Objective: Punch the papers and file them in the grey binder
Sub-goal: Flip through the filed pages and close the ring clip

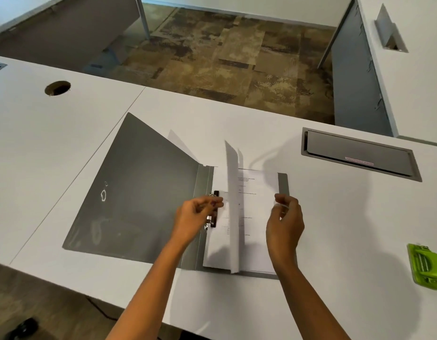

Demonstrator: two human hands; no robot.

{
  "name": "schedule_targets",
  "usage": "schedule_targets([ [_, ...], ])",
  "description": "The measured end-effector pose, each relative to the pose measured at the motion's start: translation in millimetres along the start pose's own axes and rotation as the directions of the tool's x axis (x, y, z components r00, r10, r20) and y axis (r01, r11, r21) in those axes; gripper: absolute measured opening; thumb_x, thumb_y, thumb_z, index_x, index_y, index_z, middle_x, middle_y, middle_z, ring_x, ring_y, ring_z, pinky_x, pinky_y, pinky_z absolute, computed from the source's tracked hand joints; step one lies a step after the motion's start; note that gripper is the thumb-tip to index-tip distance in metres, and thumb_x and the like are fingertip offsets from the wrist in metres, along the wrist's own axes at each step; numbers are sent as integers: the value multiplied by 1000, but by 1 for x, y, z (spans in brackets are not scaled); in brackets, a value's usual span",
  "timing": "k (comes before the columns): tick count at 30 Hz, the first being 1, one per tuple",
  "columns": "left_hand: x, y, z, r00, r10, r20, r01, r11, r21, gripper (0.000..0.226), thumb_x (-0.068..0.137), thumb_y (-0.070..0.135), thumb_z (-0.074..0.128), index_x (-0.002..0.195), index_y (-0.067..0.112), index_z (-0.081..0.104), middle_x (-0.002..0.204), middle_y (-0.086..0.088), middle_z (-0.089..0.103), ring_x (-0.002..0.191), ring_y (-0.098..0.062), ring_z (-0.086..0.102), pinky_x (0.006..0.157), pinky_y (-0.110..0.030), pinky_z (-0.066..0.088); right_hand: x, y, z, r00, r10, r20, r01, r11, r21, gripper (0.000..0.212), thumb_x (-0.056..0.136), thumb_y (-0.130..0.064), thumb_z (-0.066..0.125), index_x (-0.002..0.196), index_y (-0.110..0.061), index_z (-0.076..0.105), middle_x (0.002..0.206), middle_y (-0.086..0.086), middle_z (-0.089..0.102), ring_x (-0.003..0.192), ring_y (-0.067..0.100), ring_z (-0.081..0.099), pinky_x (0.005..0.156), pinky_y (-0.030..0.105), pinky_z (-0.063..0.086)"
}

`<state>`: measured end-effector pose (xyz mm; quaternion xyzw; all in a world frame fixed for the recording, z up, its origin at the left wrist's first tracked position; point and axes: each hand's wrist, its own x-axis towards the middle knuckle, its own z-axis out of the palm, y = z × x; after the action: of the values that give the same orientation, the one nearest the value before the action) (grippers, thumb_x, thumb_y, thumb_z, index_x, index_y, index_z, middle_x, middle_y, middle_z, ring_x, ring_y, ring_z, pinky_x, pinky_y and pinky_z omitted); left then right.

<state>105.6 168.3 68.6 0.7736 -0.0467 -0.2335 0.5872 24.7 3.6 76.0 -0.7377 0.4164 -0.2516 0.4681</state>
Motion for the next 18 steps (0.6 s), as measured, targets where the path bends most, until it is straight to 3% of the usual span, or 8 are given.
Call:
schedule_targets([
  [3, 0, -21, 8, 997, 62, -36, -54, 977, 208, 25, 90, 8, 59, 105, 24, 72, 97, 10, 74, 86, 1, 66, 80, -15, 52, 1, -8, -1, 992, -75, -97, 79, 996, 38, 18, 95, -6, 46, 104, -14, 60, 106, 1, 62, 98, 19, 59, 87, 36, 53],
  [5, -1, -33, 11, 992, 74, -101, -38, 945, 326, 30, 88, 7, 62, 114, 22, 67, 106, 7, 71, 86, -1, 63, 78, -7, 49, 1, -8, -2, 976, -181, -124, 180, 984, -13, 18, 93, -5, 49, 104, -13, 61, 105, 1, 62, 99, 19, 58, 84, 30, 51],
  [8, 0, -50, 12, 987, 98, -129, -33, 900, 434, 50, 83, 7, 69, 130, 15, 55, 127, -3, 60, 110, -16, 56, 93, -18, 41, 0, -3, 2, 927, -373, -51, 363, 922, -136, 21, 89, -3, 56, 106, -15, 61, 105, 1, 60, 99, 17, 55, 83, 21, 45],
  [10, 2, -60, 13, 992, 86, -93, -33, 883, 468, 65, 79, 7, 73, 137, 12, 46, 136, -6, 53, 125, -23, 48, 102, -25, 35, 0, 6, 11, 901, -426, 88, 434, 890, -136, 24, 87, -4, 60, 107, -17, 62, 107, 0, 58, 101, 16, 55, 86, 21, 47],
  [14, 0, -70, 20, 996, 15, -86, 27, 887, 461, 78, 77, 4, 74, 144, 10, 34, 145, -11, 43, 133, -27, 41, 109, -32, 32, -1, 30, 41, 834, -281, 475, 398, 902, -164, 36, 88, -12, 63, 122, -20, 57, 127, 1, 53, 120, 15, 48, 95, 9, 34],
  [18, -1, -71, 32, 991, -30, -132, 86, 892, 443, 77, 80, 5, 71, 145, 12, 30, 148, -9, 39, 135, -27, 40, 110, -35, 33, -1, 51, 74, 755, -137, 641, 365, 901, -237, 60, 86, -10, 66, 140, -20, 42, 143, 1, 41, 133, 16, 36, 101, 14, 28],
])
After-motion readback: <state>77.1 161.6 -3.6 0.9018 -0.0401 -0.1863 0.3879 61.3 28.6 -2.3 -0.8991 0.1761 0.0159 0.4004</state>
